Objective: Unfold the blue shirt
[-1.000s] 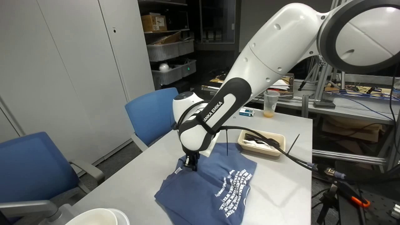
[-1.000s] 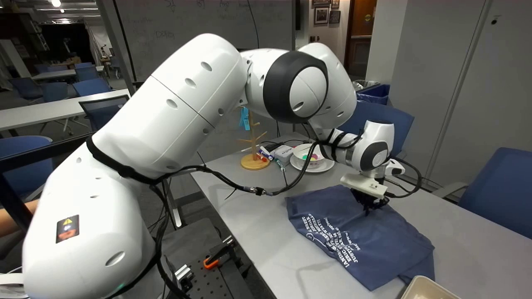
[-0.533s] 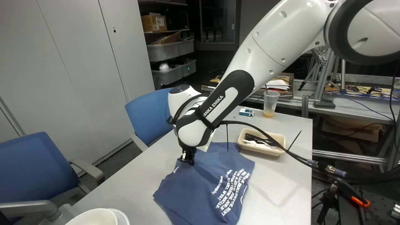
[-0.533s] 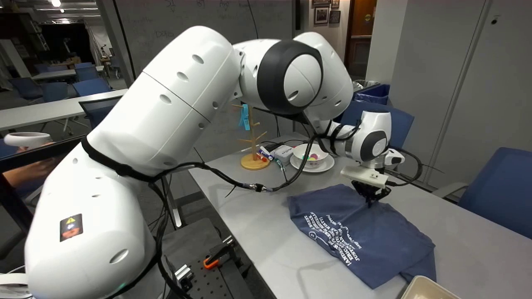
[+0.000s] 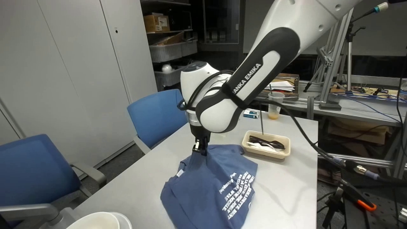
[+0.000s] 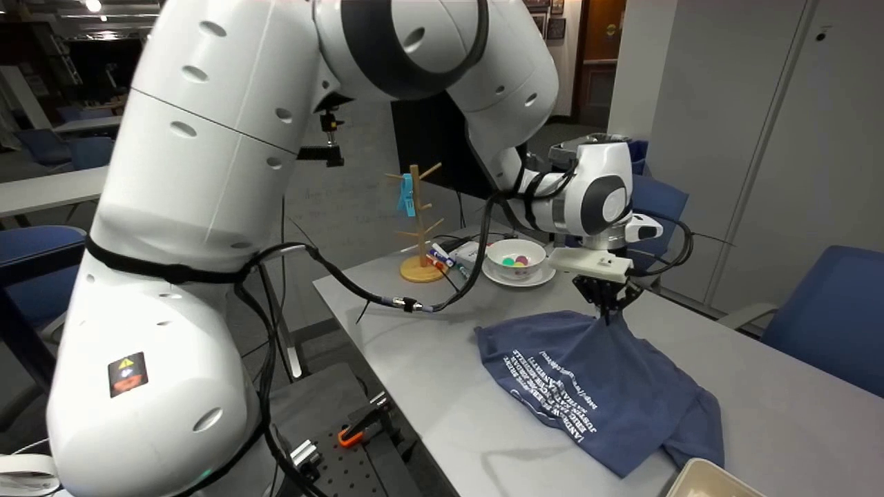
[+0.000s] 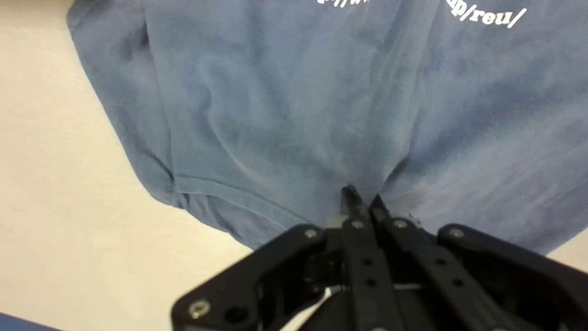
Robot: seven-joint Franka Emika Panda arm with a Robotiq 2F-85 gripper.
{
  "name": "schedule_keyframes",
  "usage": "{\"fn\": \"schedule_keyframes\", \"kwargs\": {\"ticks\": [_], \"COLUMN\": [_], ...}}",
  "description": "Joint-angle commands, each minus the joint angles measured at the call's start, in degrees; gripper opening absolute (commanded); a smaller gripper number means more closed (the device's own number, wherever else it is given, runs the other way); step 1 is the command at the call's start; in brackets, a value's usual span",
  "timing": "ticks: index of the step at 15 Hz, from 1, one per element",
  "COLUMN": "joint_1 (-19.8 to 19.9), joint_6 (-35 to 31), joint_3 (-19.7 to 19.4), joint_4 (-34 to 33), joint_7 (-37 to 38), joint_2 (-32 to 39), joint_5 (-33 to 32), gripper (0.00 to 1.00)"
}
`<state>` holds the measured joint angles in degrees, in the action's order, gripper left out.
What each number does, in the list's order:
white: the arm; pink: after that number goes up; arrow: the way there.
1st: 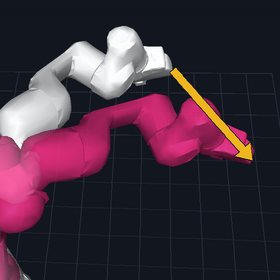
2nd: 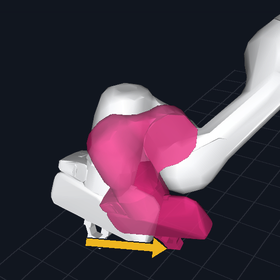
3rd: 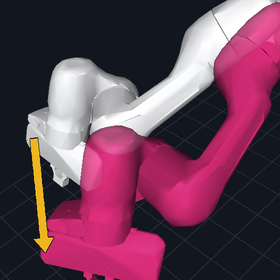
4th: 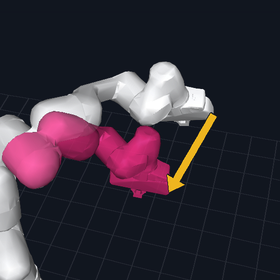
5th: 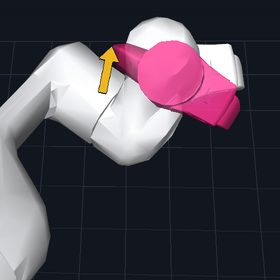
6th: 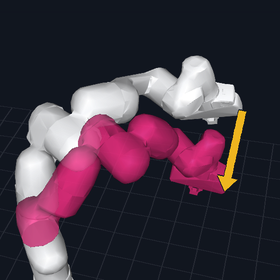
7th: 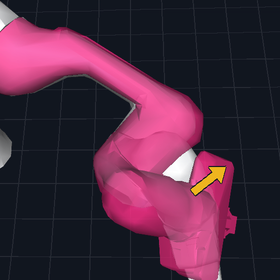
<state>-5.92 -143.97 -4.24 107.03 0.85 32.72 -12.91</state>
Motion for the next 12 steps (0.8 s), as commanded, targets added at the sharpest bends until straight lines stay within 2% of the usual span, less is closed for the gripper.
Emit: {"fn": "schedule_keyframes", "kwargs": {"ticks": [1,4,6,10,12], "joint_1": [-2.16,-3.15,-2.38,-0.06,0.94], "joint_6": [-6.38,-9.39,-9.08,-6.27,-3.18], "joint_3": [-2.64,-3.29,-1.82,0.75,1.89], "joint_4": [14.13,23.09,29.26,41.66,47.3], "joint_7": [5.72,10.48,11.97,13.53,9.8], "joint_2": [-12.3,-20.86,-26.84,-38.98,-43.91], "joint_5": [-5.0,-8.8,-9.23,-7.4,-2.49], "gripper": [0.01,0.01,0.01,0.01,0.01]}}
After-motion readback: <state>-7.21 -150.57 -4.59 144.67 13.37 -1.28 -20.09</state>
